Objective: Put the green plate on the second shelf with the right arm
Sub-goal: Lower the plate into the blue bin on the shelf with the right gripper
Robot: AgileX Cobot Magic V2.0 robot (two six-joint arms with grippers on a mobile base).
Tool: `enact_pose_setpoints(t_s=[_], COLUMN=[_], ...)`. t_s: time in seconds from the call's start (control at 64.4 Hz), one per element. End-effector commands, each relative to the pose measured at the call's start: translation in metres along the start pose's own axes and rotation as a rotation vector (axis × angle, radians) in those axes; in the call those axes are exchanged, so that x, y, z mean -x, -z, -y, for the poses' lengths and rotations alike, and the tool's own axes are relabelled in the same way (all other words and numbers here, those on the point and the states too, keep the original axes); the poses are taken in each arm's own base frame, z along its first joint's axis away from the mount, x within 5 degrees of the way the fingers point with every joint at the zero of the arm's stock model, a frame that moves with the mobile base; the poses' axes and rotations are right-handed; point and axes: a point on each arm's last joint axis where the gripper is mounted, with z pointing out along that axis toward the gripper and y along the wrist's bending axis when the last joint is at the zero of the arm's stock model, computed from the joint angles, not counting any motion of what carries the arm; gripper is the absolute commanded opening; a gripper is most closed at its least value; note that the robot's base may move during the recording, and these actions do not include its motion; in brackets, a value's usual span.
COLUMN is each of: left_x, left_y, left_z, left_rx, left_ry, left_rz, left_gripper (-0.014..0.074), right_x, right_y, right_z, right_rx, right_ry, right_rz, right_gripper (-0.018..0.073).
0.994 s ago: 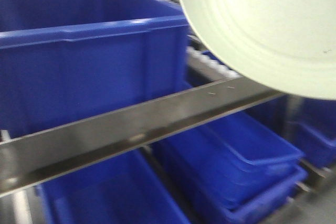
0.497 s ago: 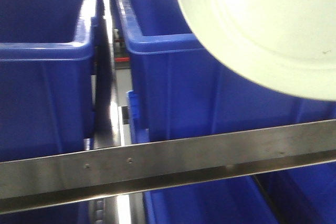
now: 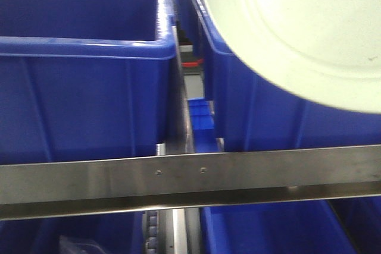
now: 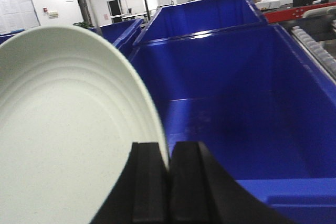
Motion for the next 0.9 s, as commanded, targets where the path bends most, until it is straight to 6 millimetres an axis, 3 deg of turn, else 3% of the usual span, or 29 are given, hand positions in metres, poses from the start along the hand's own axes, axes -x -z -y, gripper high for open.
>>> enact_pose_setpoints(t_s=[0.0,0.45,0.621,0.746,0.885], left_x=[-0.005,-0.005,-0.005,-0.005,-0.005], left_y=[0.001,0.001,0.001,0.001,0.001], left_z=[0.000,0.000,0.000,0.000,0.000], left_rx=[0.000,0.000,0.000,0.000,0.000], left_ry=[0.008,0.008,0.008,0.008,0.008], left_rz=[0.059,0.059,0.059,0.059,0.059], left_gripper=[0.0130,0.0130,0.0130,0.0130,0.0130], right_x=[0.021,0.030,0.068,0.086,0.091], right_y=[0.000,0.001,0.003,-0.014,-0.053], right_z=[-0.002,-0.002,-0.010,-0.016,-0.019], right_rx=[-0.001,0.000,0.023,0.009,-0.017], right_ry=[-0.017,-0.018,-0.022,0.082,0.179], right_rz=[0.145,0.239,0.365,0.326,0.238], right_gripper=[0.0026,0.0026,0.0026,0.0026,0.0026])
